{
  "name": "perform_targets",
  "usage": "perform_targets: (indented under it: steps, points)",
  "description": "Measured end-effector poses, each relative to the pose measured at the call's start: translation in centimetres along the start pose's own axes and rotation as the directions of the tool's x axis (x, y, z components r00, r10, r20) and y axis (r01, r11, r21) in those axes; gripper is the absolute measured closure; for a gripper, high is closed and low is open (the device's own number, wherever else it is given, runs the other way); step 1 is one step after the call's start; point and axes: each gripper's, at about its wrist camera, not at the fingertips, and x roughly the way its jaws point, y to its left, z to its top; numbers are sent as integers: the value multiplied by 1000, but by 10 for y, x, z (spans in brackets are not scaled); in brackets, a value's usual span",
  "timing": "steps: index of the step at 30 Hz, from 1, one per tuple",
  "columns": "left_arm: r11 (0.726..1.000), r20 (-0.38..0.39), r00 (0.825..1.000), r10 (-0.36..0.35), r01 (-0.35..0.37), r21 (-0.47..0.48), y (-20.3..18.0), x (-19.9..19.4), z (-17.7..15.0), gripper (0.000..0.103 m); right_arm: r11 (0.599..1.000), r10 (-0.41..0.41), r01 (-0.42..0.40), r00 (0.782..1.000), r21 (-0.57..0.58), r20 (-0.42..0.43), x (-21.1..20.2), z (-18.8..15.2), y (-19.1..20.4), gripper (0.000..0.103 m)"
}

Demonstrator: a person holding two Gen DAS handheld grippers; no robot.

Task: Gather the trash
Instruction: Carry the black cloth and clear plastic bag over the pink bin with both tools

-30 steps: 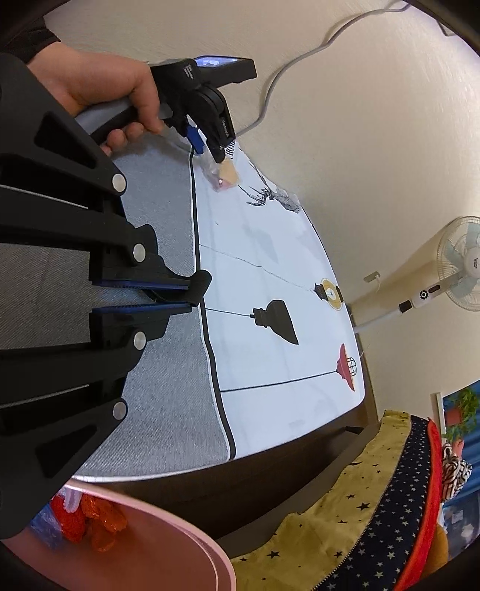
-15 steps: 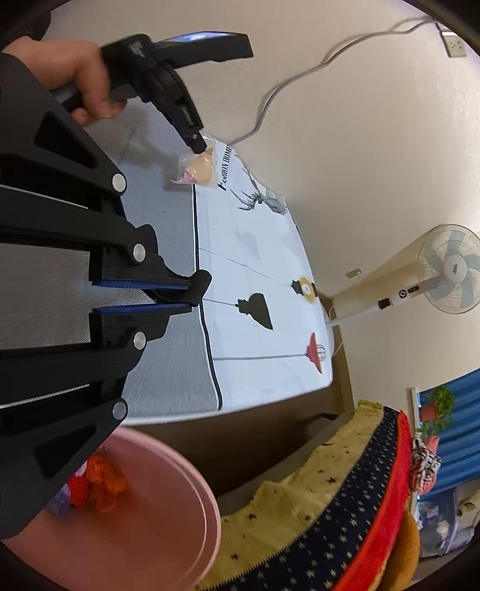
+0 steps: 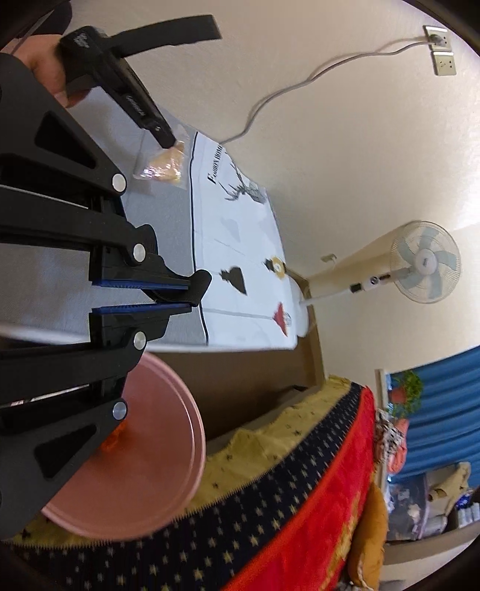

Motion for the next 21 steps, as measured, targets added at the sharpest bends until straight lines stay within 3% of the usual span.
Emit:
perform_targets:
  steps: [7, 21]
  points:
    - [995, -5, 997, -74, 74, 59, -24, -21, -24, 88, 998, -60, 58, 997, 39, 46, -39, -1, -21, 96]
    - [968, 11, 985, -170, 165, 186, -70, -48, -43, 88, 989, -139, 135, 988, 59, 69, -77, -5, -41, 96]
